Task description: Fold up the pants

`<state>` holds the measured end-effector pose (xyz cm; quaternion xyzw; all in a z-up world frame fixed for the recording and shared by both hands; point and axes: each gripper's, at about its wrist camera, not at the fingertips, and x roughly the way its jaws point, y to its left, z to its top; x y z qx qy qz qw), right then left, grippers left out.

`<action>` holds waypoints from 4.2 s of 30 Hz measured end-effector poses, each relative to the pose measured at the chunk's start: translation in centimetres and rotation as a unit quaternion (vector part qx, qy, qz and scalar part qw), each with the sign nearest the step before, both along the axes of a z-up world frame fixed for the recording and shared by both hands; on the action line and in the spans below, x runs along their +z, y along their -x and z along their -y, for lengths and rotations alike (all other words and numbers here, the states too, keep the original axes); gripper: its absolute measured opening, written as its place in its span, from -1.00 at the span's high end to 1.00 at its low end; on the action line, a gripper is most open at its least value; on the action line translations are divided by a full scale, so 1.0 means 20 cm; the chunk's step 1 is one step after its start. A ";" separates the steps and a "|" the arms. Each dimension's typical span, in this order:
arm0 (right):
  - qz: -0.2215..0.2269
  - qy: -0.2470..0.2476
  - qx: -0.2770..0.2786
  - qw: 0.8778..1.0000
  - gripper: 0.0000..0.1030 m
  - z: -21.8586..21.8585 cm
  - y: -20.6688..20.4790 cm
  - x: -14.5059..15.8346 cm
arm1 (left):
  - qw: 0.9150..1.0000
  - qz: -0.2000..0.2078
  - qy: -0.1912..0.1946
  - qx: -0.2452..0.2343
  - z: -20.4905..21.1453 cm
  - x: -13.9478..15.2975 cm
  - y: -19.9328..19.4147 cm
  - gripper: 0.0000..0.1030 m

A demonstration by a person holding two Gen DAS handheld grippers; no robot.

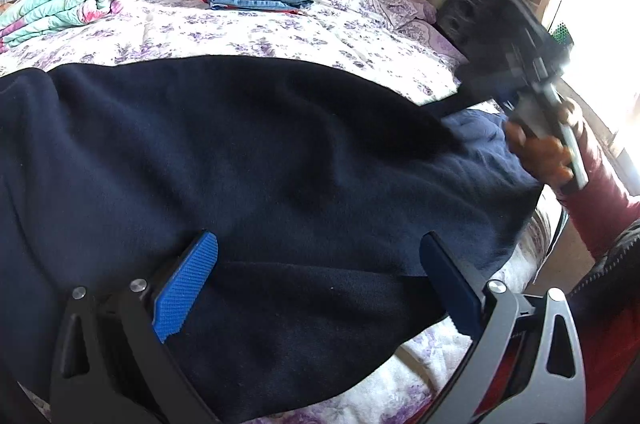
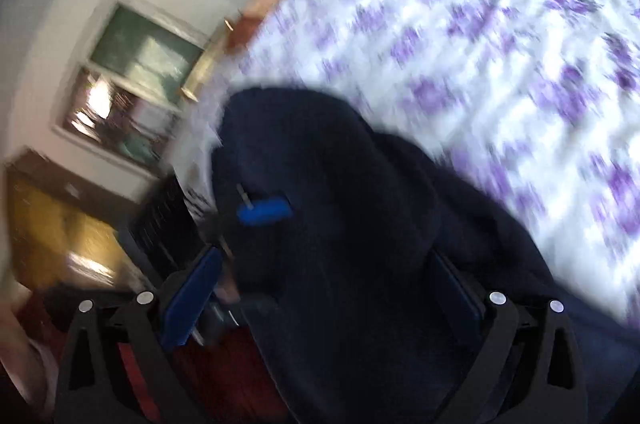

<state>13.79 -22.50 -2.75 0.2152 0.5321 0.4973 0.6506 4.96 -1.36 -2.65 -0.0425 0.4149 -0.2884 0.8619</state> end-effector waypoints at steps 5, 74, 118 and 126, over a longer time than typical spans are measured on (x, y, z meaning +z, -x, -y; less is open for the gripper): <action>-0.075 -0.092 0.045 0.992 -0.93 0.02 -0.09 -0.02 | 1.000 -0.003 0.004 -0.002 -0.01 0.00 0.00 -0.91; 0.039 0.036 -0.278 0.959 0.97 0.23 -0.40 -0.15 | 1.000 -0.006 -0.017 0.018 0.03 0.00 -0.02 -0.91; -0.004 0.018 -0.607 0.794 -0.73 1.77 1.41 -0.03 | 0.967 -0.011 0.060 0.249 -0.61 0.20 0.13 -0.91; -0.079 -0.031 -0.624 0.776 -0.73 1.77 1.40 -0.29 | 0.956 0.029 -0.019 0.292 -0.59 0.30 0.19 -0.91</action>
